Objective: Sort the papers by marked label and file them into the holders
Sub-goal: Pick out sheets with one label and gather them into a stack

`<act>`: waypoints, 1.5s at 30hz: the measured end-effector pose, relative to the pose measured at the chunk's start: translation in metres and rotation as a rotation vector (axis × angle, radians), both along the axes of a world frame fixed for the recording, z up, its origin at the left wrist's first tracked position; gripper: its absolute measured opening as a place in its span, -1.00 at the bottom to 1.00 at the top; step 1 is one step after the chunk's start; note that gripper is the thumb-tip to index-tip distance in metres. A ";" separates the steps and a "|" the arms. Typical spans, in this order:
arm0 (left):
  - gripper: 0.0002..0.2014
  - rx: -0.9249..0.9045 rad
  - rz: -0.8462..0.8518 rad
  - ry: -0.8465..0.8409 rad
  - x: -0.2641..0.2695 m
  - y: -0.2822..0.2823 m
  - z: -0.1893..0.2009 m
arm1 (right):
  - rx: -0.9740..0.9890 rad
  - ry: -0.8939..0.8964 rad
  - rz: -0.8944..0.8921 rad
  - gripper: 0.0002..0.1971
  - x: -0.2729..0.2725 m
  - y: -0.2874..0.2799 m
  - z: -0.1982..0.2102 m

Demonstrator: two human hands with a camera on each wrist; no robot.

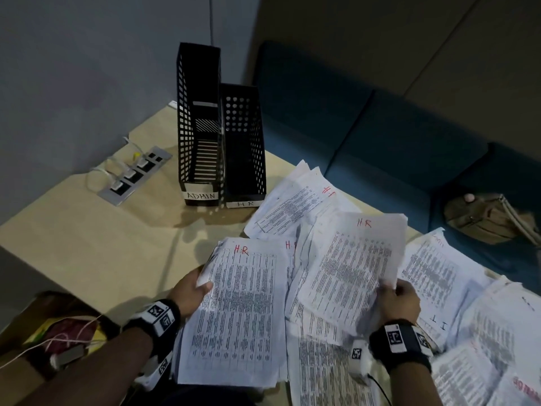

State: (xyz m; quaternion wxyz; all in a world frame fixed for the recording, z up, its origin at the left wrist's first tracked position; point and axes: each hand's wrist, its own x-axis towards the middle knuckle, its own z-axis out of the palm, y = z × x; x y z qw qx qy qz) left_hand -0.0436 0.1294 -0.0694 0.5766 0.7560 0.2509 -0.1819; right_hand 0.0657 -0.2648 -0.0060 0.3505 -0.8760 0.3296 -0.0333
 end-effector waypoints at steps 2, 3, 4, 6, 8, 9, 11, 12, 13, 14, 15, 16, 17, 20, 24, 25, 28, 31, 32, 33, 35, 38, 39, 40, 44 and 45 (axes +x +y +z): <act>-0.50 0.005 0.000 -0.019 0.000 0.000 0.000 | 0.068 -0.118 0.001 -0.89 0.007 0.002 0.010; -0.51 0.006 0.002 -0.026 0.000 0.000 -0.001 | 0.104 -0.148 0.026 -0.87 0.008 0.002 0.015; -0.51 0.010 -0.003 -0.021 0.000 0.000 0.001 | 0.141 -0.155 0.039 -0.82 0.010 0.003 0.022; -0.52 0.006 0.001 -0.021 0.000 0.000 0.001 | 0.273 -0.220 0.037 -0.70 0.010 0.002 0.030; -0.51 -0.007 0.012 -0.021 0.000 0.000 0.002 | 0.425 -0.250 -0.001 -0.54 0.008 0.002 0.025; -0.50 -0.011 0.022 -0.026 -0.001 0.000 0.003 | 0.474 -0.258 0.013 -0.52 0.004 0.006 0.025; -0.50 -0.039 0.061 -0.052 0.000 -0.001 0.008 | 0.460 -0.192 0.140 -0.67 -0.007 0.022 0.019; -0.49 -0.069 0.088 -0.071 0.000 -0.001 0.013 | 0.412 -0.152 0.231 -0.73 -0.015 0.034 0.015; -0.43 -0.098 0.127 -0.080 0.001 -0.002 0.016 | 0.385 -0.114 0.306 -0.74 -0.024 0.048 0.010; -0.23 -0.143 0.174 -0.091 0.002 -0.003 0.018 | 0.396 -0.071 0.353 -0.75 -0.033 0.061 0.000; 0.04 -0.208 0.233 -0.105 0.002 -0.004 0.016 | 0.412 -0.027 0.372 -0.77 -0.044 0.074 -0.009; 0.28 -0.261 0.297 -0.109 0.003 -0.006 0.016 | 0.437 0.029 0.369 -0.75 -0.054 0.087 -0.018; 0.41 -0.310 0.352 -0.114 0.004 -0.008 0.014 | 0.440 0.057 0.347 -0.71 -0.061 0.097 -0.028; 0.21 -0.349 0.365 -0.089 0.003 -0.010 0.011 | 0.358 0.108 0.362 -0.65 -0.074 0.122 -0.042; -0.17 -0.080 0.123 -0.085 -0.001 -0.005 0.008 | 0.199 0.217 0.629 -0.64 -0.081 0.141 -0.037; -0.27 0.013 0.072 -0.092 -0.001 -0.005 0.005 | 0.175 0.213 0.665 -0.56 -0.078 0.140 -0.036; -0.37 0.066 -0.060 -0.075 -0.003 -0.006 0.013 | 0.182 0.130 0.542 -0.23 -0.056 0.133 -0.023; -0.31 0.088 -0.192 -0.037 -0.005 -0.008 0.024 | -0.173 -0.048 0.531 -0.12 -0.028 0.136 -0.002; -0.32 0.102 -0.227 -0.033 -0.004 -0.009 0.028 | -0.285 -0.062 0.634 -0.14 -0.021 0.143 0.005; -0.36 0.103 -0.253 -0.028 -0.003 -0.012 0.030 | -0.353 -0.046 0.767 -0.18 -0.016 0.151 0.009; -0.42 0.072 -0.265 0.000 -0.003 -0.016 0.031 | -0.389 0.018 1.004 -0.24 -0.009 0.166 0.010; -0.47 0.039 -0.252 0.003 0.000 -0.021 0.031 | -0.302 0.104 1.083 -0.30 -0.004 0.188 0.009; -0.48 0.051 -0.259 -0.013 0.000 -0.021 0.033 | -0.283 0.088 1.101 -0.33 -0.006 0.196 0.008; -0.54 0.066 -0.269 -0.023 -0.001 -0.022 0.033 | -0.271 0.074 1.143 -0.35 -0.010 0.203 0.006; -0.72 0.068 -0.220 -0.095 -0.009 -0.025 0.027 | -0.110 -0.023 1.324 -0.37 -0.022 0.213 -0.002; -0.76 0.115 -0.203 -0.131 -0.011 -0.025 0.026 | -0.056 -0.089 1.275 -0.38 -0.019 0.206 -0.002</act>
